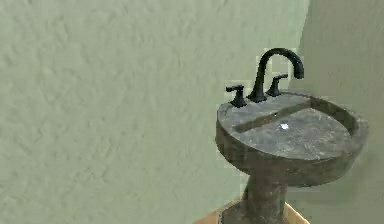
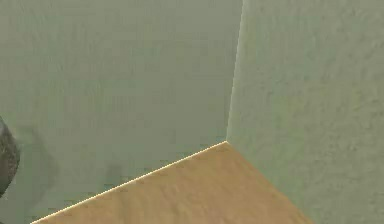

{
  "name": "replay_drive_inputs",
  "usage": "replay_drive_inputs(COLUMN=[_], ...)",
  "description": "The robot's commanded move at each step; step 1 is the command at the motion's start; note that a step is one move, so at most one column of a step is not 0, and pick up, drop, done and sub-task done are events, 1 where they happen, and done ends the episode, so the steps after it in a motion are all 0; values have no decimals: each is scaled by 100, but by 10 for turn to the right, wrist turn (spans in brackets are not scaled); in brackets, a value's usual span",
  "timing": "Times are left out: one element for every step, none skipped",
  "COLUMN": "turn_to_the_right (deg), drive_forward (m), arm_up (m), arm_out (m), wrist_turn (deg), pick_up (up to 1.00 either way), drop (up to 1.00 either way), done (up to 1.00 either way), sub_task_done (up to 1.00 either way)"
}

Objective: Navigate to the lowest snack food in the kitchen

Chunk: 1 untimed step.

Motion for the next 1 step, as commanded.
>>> replay_drive_inputs(turn_to_the_right=[-450], drive_forward=[0], arm_up=[0], arm_out=[0], wrist_turn=[0], pick_up=[0], drop=[0], done=[0], sub_task_done=[0])
